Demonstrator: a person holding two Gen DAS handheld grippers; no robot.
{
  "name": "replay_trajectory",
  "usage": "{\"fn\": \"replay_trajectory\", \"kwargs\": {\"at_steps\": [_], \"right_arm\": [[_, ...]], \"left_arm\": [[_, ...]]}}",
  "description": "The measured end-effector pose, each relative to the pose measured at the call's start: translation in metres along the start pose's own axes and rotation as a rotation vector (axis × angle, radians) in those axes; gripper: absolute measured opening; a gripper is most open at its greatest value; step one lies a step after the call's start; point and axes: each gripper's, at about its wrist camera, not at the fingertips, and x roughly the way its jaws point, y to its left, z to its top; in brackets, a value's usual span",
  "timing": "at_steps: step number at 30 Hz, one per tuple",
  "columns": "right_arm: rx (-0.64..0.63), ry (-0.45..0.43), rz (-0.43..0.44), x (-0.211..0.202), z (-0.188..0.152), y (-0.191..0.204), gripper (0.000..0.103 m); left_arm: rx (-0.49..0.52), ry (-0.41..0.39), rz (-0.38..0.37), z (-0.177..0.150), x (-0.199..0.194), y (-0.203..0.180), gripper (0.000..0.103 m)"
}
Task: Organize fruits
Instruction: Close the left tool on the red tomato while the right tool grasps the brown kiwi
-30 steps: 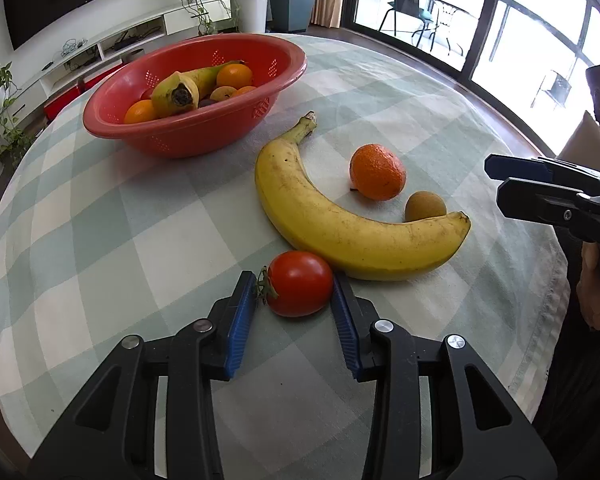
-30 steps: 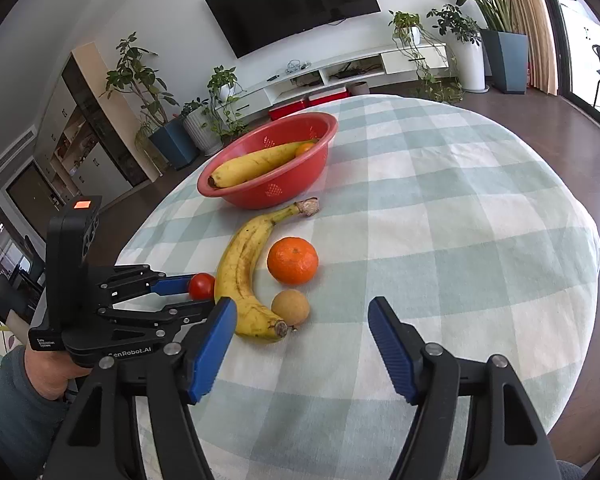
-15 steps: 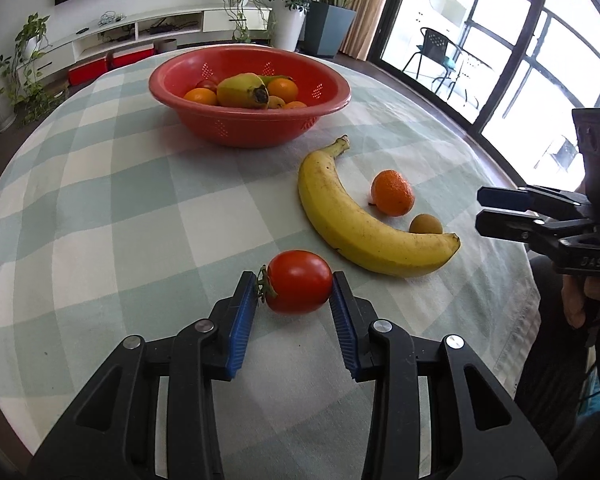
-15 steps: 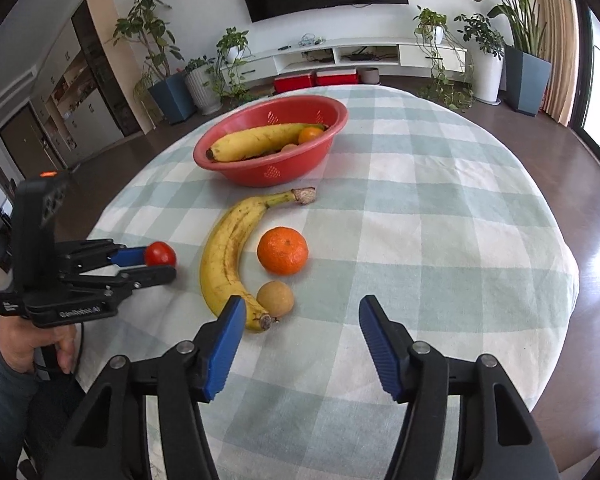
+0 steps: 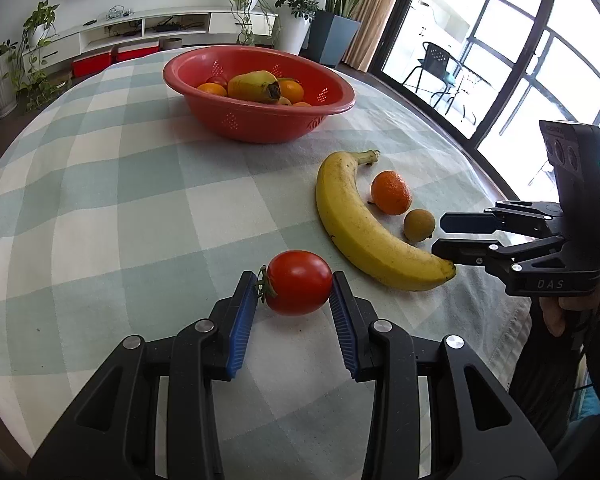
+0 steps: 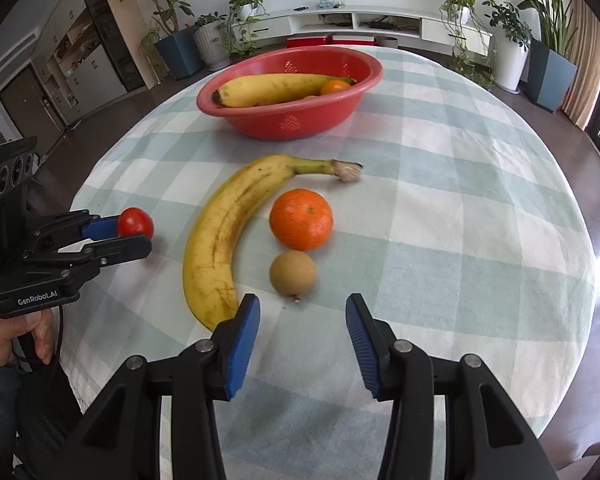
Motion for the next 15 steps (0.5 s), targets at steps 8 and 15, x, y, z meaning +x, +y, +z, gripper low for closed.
{"fn": "replay_trajectory", "kwargs": {"at_steps": [8, 15], "right_arm": [[0.002, 0.009, -0.019, 0.02, 0.009, 0.003, 0.049], [-0.01, -0.02, -0.039, 0.02, 0.008, 0.003, 0.034]], "left_arm": [[0.0, 0.003, 0.006, -0.001, 0.001, 0.0, 0.035], [0.012, 0.007, 0.01, 0.0, 0.004, -0.003, 0.035]]}}
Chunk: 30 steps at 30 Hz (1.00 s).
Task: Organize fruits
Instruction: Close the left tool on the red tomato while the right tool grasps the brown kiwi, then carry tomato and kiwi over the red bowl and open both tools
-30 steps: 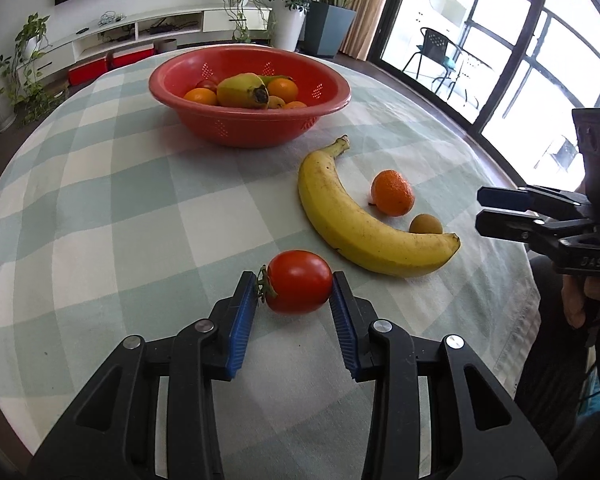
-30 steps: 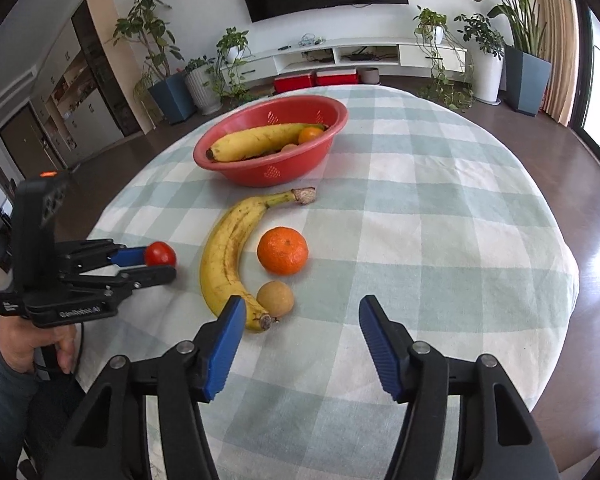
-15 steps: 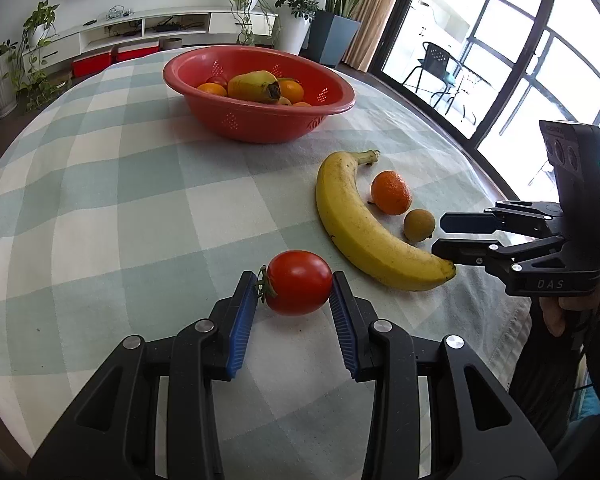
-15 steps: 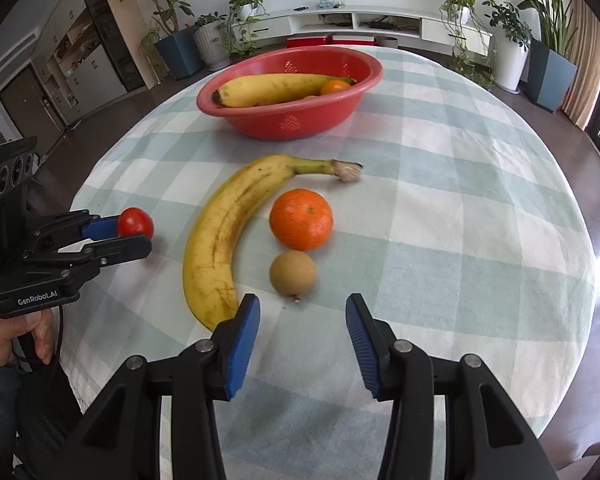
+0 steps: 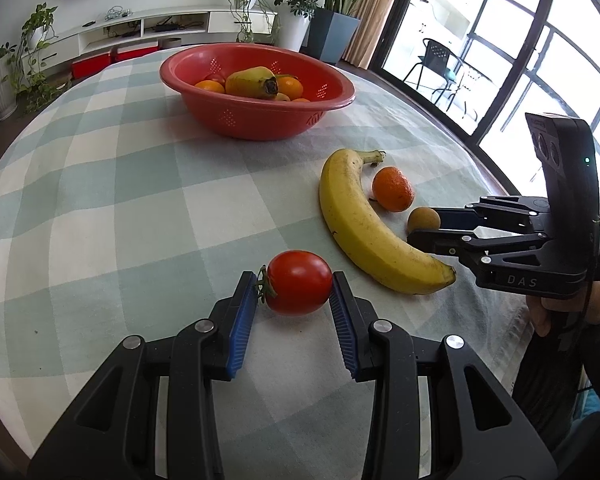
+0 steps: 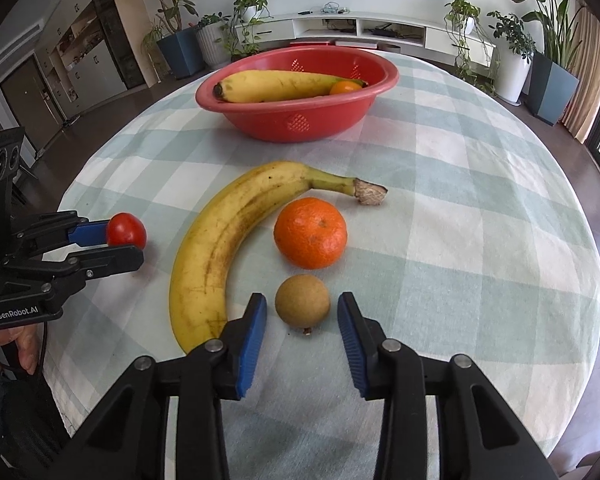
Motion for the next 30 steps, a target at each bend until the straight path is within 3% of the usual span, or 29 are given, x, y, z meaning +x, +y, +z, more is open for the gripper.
{"fn": "replay_trajectory", "kwargs": {"at_steps": [1, 18, 25, 30], "right_arm": [[0.002, -0.001, 0.003, 0.0, 0.0, -0.001, 0.029], [0.078, -0.068, 0.014, -0.033, -0.007, -0.021, 0.029], [0.07, -0.135, 0.015, -0.058, 0.018, -0.028, 0.029], [0.038, -0.199, 0.014, -0.076, 0.052, -0.027, 0.029]], "left_arm": [[0.001, 0.0, 0.0, 0.0, 0.0, 0.0, 0.035], [-0.032, -0.032, -0.008, 0.004, -0.007, 0.006, 0.035], [-0.059, -0.086, -0.011, 0.02, -0.029, 0.013, 0.035], [-0.039, -0.127, 0.028, 0.052, -0.047, 0.022, 0.035]]}}
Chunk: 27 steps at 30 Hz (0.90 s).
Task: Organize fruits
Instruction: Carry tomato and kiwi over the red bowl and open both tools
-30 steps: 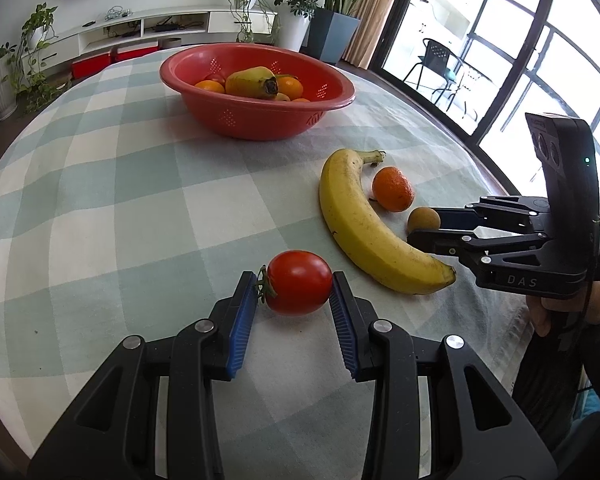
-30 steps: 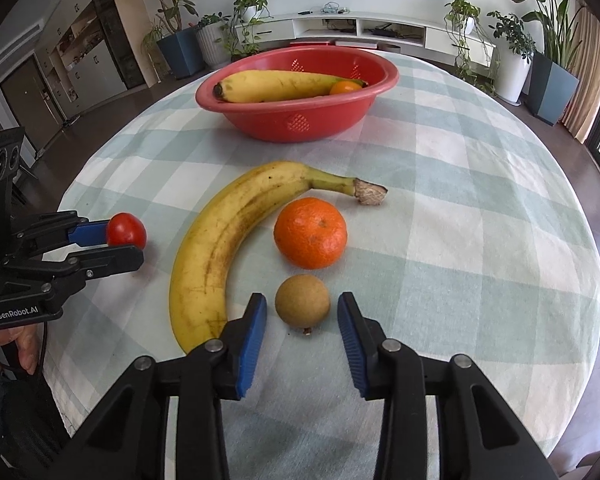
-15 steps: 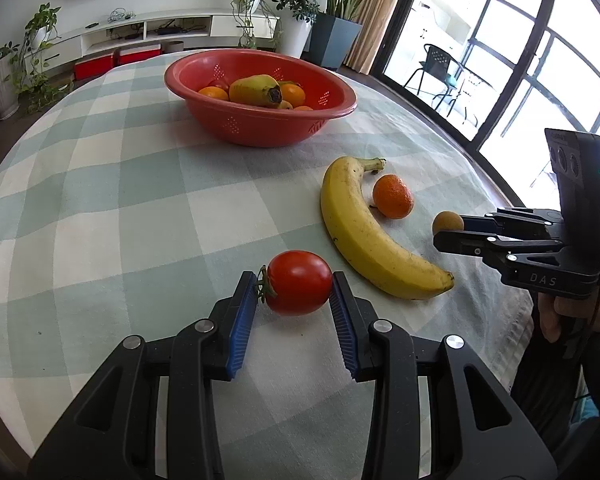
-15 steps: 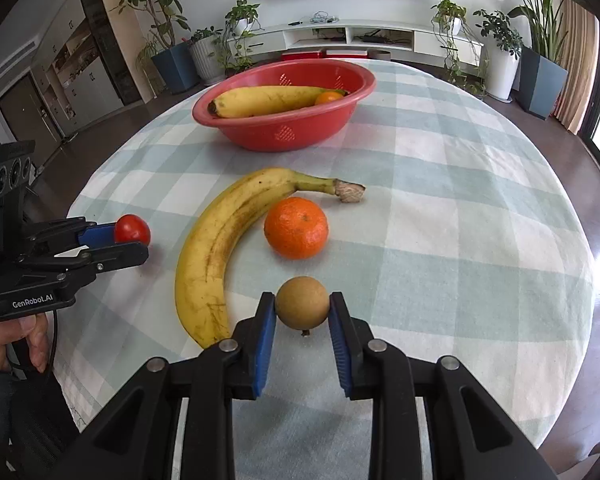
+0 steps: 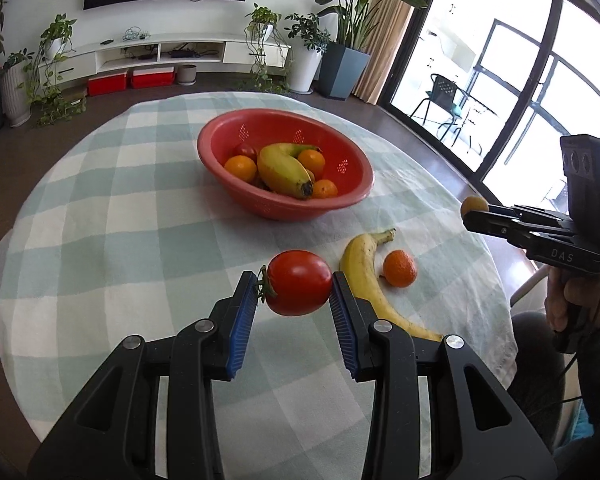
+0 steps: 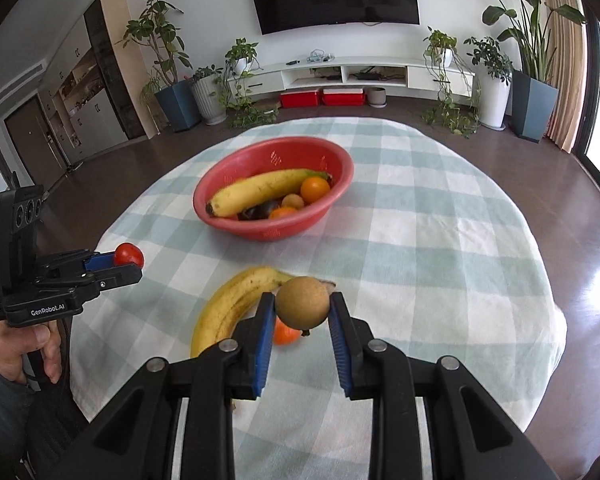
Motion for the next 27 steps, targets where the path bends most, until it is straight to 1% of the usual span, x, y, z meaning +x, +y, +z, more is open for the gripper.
{"fn": "replay_trajectory", "kwargs": {"at_steps": [4, 7, 10, 14, 19, 23, 27], "right_arm": [[-0.041, -0.055, 0.004, -0.004, 0.035, 0.007, 0.029], [-0.078, -0.08, 0.001, 0.002, 0.06, 0.013, 0.029], [-0.089, -0.083, 0.015, 0.016, 0.079, 0.017, 0.029], [-0.089, -0.034, 0.019, 0.05, 0.093, 0.019, 0.029], [-0.105, 0.032, 0.009, 0.092, 0.097, 0.02, 0.029], [-0.108, 0.074, 0.003, 0.117, 0.097, 0.019, 0.029], [-0.101, 0.099, -0.002, 0.133, 0.097, 0.015, 0.029]], "left_arm": [[0.038, -0.034, 0.037, 0.037, -0.006, 0.006, 0.035], [0.066, -0.047, 0.059, 0.066, -0.004, 0.008, 0.035], [0.093, -0.044, 0.08, 0.093, 0.006, 0.012, 0.035], [0.109, -0.017, 0.104, 0.12, 0.035, 0.017, 0.035], [0.14, 0.035, 0.137, 0.136, 0.077, 0.021, 0.035], [0.15, 0.076, 0.14, 0.135, 0.105, 0.025, 0.035], [0.152, 0.095, 0.136, 0.132, 0.125, 0.026, 0.035]]}}
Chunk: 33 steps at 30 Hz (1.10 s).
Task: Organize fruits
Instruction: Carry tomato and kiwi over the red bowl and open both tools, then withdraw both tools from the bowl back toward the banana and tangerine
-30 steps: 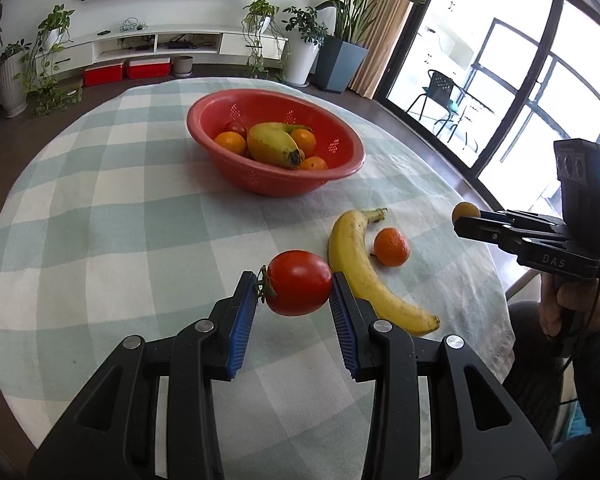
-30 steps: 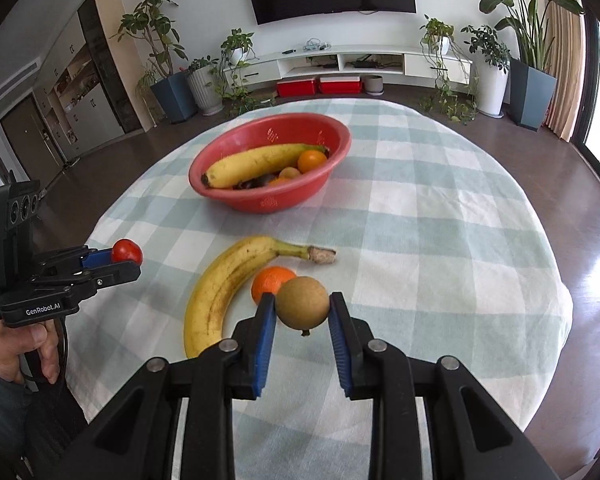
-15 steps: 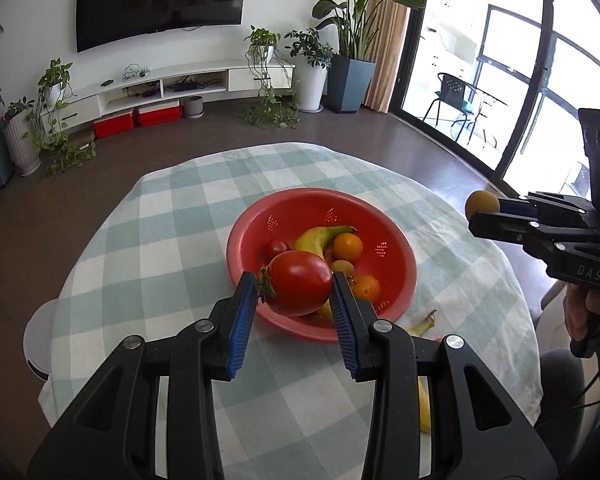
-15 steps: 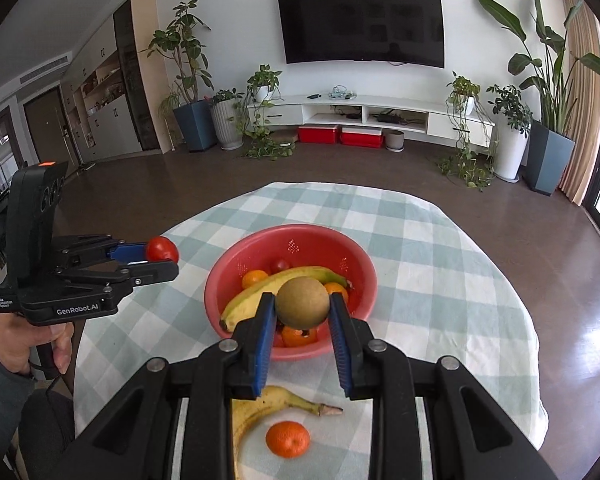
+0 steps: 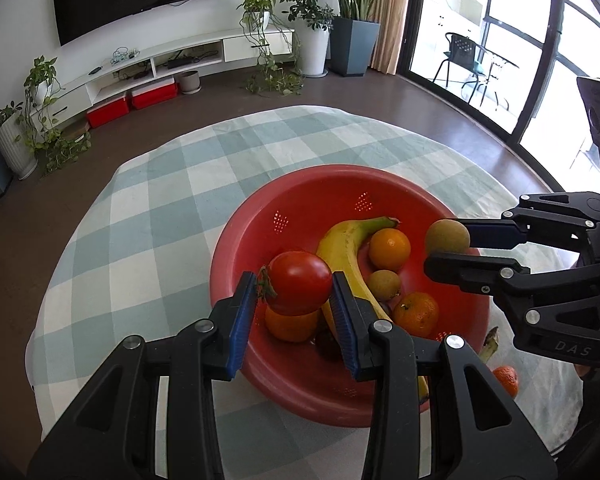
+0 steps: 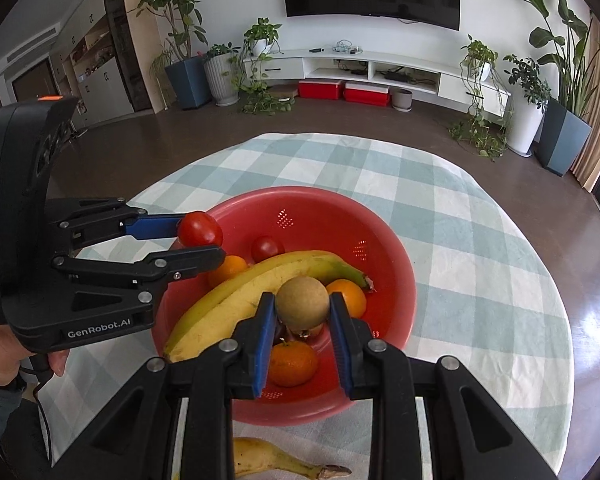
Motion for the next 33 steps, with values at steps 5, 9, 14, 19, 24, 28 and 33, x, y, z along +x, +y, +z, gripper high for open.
{"fn": "replay_trajectory", "kwargs": {"at_steps": [5, 9, 14, 19, 24, 28, 33], "right_arm": [[-0.012, 0.038, -0.013, 0.017, -0.004, -0.001, 0.029], [-0.002, 0.053, -0.019, 0.024, -0.007, -0.003, 0.029], [-0.005, 0.064, -0.025, 0.028, -0.009, -0.003, 0.029], [0.001, 0.066, -0.025, 0.031, -0.011, -0.005, 0.029], [-0.003, 0.067, -0.021, 0.031, -0.012, -0.003, 0.03], [-0.001, 0.05, -0.023, 0.024, -0.012, -0.002, 0.049], [0.002, 0.002, -0.026, -0.001, -0.015, -0.001, 0.057]], "left_arm": [[0.01, 0.022, -0.001, 0.0, 0.016, -0.002, 0.035], [0.003, 0.018, -0.005, 0.0, 0.019, 0.0, 0.036], [-0.003, 0.019, -0.011, 0.001, 0.02, 0.003, 0.036], [-0.007, 0.014, -0.011, 0.0, 0.017, 0.002, 0.036], [-0.019, -0.003, -0.006, -0.002, 0.01, 0.001, 0.042], [-0.029, -0.042, 0.018, -0.006, -0.007, -0.003, 0.068], [-0.058, -0.075, 0.039, -0.021, -0.036, -0.008, 0.079]]}}
